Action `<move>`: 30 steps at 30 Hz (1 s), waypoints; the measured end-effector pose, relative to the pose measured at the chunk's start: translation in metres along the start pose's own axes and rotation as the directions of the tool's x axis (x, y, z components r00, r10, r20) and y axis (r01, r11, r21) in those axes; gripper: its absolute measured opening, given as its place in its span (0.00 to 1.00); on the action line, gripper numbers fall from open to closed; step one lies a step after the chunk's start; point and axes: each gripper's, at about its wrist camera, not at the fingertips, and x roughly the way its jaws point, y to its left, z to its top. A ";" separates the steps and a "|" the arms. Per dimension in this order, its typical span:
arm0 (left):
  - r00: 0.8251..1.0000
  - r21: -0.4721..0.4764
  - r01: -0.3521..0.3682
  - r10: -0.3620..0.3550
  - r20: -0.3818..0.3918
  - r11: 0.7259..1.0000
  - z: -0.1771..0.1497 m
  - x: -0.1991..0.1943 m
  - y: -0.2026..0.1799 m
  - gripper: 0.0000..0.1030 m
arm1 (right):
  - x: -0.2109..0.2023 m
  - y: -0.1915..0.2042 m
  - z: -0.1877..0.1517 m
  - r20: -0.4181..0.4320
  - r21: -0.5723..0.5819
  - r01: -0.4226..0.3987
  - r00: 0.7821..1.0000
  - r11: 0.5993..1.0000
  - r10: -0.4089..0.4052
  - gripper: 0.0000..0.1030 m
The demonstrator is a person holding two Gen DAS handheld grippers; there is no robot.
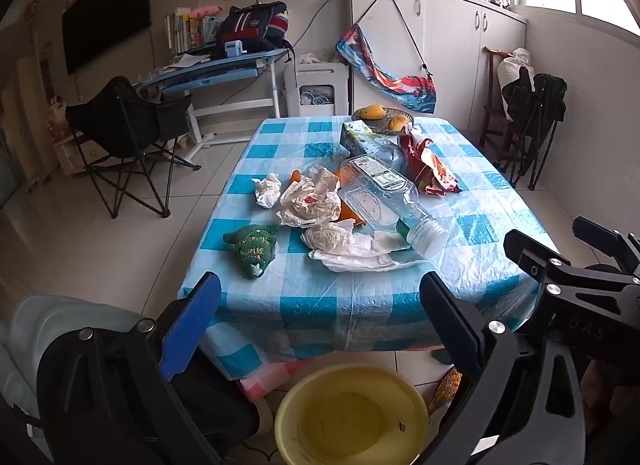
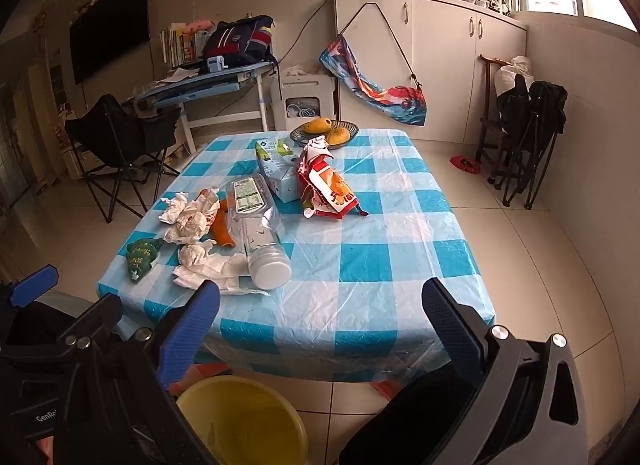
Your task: Collect trash
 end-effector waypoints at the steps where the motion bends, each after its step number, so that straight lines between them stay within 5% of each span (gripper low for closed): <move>1: 1.000 -0.004 0.000 0.000 -0.001 1.000 0.001 0.000 0.000 0.94 | -0.001 0.000 0.000 -0.003 0.005 -0.004 1.000 1.000 0.004 0.94; 30: 0.998 -0.015 -0.047 0.046 -0.049 0.999 -0.001 0.007 0.010 0.94 | 0.001 0.004 -0.003 -0.032 -0.009 -0.028 0.999 1.000 0.027 0.94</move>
